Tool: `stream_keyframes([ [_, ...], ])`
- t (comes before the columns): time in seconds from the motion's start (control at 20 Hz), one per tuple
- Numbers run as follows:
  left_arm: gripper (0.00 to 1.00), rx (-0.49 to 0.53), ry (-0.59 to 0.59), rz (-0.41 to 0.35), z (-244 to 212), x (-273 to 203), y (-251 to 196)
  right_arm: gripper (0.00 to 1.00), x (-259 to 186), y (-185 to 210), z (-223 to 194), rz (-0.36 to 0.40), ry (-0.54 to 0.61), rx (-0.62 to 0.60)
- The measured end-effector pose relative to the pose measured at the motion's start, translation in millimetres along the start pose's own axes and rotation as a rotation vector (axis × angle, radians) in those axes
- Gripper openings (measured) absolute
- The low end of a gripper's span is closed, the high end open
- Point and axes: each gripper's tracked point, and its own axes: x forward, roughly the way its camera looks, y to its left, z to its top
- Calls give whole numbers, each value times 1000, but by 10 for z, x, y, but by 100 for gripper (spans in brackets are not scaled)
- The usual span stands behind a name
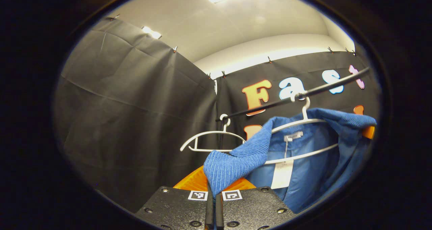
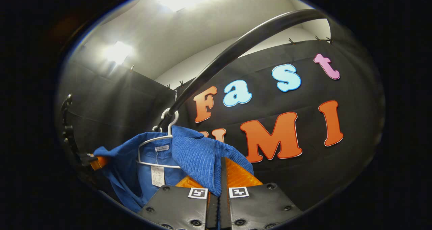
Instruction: Grasp the clothes on the hanger with both hands and then place them into the laundry hamper below.
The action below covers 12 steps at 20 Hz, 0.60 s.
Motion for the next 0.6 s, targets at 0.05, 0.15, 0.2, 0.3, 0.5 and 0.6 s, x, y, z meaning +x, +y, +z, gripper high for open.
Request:
stream_keyframes([
  [0.05,0,5,-5,2,84,38,45,9,-13,8,-15,0,2,1],
  [0.15,0,34,-29,13,295,149,179,5,-6,27,-28,4,7,7],
  [0.2,2,55,-47,20,397,185,228,10,-3,24,-39,3,8,10],
  [0.3,2,89,-74,13,591,298,259,9,17,25,-59,1,8,20],
  [0.5,0,160,-107,-14,892,593,288,10,22,26,-93,-4,13,41],
  [0.6,1,187,-122,-37,973,763,283,9,19,15,-80,-7,14,52],
])
